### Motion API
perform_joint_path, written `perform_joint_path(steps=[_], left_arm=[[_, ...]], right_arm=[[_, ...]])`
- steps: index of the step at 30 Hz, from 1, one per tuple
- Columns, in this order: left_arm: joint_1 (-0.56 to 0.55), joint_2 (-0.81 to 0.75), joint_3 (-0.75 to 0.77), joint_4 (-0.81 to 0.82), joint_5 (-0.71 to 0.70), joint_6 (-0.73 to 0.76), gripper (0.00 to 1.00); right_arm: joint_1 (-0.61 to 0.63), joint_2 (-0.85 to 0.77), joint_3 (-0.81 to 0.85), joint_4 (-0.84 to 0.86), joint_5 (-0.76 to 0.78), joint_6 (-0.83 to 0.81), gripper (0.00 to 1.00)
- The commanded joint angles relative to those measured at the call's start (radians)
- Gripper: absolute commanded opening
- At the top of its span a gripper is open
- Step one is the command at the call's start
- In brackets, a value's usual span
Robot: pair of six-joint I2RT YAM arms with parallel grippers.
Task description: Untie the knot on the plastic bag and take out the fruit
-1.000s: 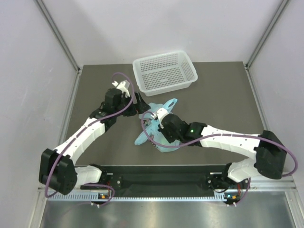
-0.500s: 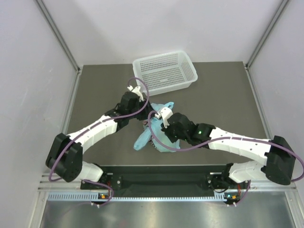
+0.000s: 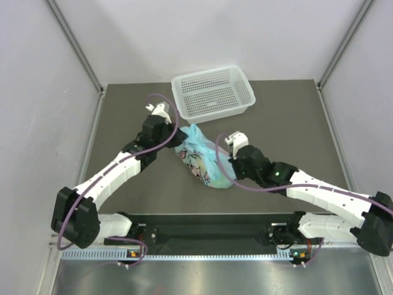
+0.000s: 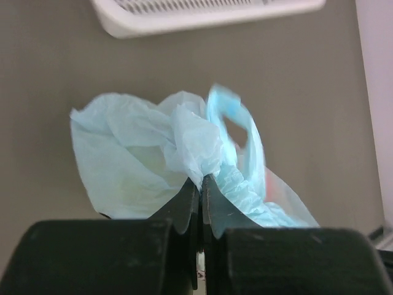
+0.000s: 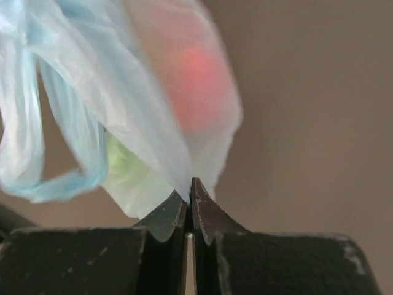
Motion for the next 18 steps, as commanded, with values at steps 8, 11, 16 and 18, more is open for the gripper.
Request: perform_joint_path(steps=[8, 11, 16, 18], left_arm=[[0.236, -0.103, -0.104, 0.039, 0.025, 0.018, 0.00], [0.236, -0.117, -0.135, 0.037, 0.069, 0.003, 0.00], [0.234, -0.158, -0.228, 0.133, 0.197, -0.087, 0.00], [0.233, -0.160, -0.244, 0.149, 0.220, -0.112, 0.00]], right_arm=[[-0.310, -0.214, -0.041, -0.140, 0.206, 0.182, 0.12], [-0.340, -0.237, -0.014, -0.146, 0.223, 0.182, 0.51], [-0.340, -0.236, 0.037, -0.079, -0.089, 0.026, 0.75], [-0.284, -0.210, 0.074, -0.050, -0.173, -0.037, 0.77]])
